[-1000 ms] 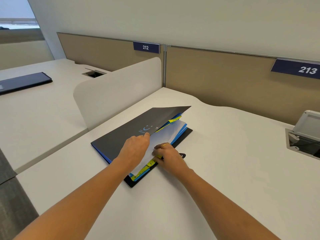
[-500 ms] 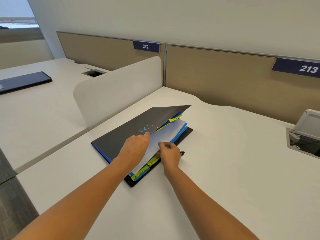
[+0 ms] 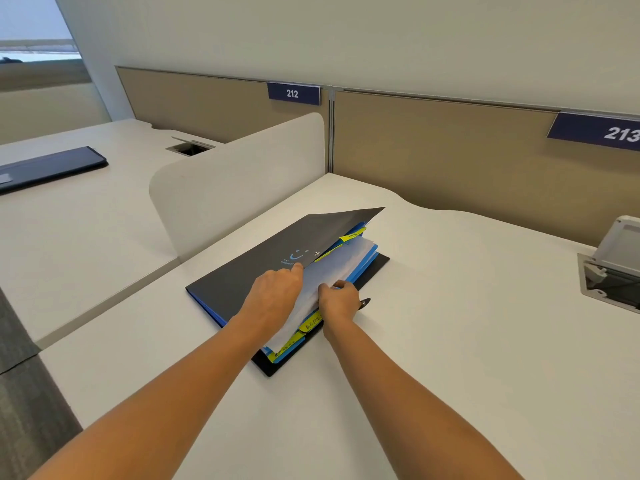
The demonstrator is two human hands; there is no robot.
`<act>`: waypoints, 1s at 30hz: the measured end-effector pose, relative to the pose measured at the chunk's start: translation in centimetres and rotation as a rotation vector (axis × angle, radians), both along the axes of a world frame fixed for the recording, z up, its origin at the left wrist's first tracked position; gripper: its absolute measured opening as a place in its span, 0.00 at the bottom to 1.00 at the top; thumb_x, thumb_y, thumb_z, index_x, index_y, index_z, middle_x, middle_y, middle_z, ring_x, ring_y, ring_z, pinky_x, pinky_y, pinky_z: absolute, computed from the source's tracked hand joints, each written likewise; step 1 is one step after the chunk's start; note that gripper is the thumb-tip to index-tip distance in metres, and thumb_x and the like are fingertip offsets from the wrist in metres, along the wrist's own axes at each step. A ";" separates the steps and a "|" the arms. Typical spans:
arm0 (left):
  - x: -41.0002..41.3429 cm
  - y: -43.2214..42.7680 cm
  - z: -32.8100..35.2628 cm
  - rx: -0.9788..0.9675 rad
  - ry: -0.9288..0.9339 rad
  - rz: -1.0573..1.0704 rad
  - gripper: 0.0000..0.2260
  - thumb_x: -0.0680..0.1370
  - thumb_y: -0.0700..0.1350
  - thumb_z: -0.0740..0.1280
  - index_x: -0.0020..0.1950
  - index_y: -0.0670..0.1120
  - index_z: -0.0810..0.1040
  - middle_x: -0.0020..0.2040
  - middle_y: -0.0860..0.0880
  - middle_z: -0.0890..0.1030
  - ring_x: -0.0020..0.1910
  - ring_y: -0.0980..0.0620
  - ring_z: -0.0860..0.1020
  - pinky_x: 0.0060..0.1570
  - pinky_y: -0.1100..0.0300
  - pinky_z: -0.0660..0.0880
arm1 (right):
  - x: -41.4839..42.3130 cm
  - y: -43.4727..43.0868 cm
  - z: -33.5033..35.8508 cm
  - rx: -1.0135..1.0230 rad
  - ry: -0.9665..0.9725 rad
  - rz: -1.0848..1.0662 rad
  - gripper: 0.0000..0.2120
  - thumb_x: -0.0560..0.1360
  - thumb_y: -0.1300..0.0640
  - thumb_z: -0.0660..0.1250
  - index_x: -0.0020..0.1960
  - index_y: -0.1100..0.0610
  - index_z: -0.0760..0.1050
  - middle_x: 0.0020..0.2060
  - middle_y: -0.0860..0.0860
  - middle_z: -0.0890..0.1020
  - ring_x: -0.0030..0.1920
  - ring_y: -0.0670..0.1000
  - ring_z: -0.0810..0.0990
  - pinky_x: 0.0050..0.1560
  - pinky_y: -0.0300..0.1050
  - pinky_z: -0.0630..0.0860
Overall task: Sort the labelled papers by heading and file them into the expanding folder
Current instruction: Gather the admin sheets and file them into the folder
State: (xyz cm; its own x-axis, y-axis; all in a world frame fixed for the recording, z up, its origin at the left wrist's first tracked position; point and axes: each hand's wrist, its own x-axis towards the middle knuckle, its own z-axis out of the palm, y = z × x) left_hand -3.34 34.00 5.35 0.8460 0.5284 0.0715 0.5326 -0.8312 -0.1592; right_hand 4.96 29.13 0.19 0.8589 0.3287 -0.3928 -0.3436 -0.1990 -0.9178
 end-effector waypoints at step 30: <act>0.1 -0.9 0.6 -0.014 -0.013 0.021 0.18 0.81 0.38 0.56 0.71 0.41 0.61 0.59 0.43 0.78 0.57 0.46 0.78 0.57 0.58 0.74 | -0.2 0.6 -0.7 -0.057 -0.088 0.118 0.18 0.77 0.63 0.60 0.29 0.56 0.66 0.29 0.51 0.71 0.30 0.47 0.66 0.30 0.37 0.65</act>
State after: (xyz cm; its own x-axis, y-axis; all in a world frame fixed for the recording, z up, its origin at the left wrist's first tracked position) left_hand -3.22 33.12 5.94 0.8337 0.5471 0.0747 0.5519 -0.8219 -0.1408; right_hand 4.80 29.73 -0.52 0.8476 0.4088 -0.3385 -0.2332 -0.2861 -0.9294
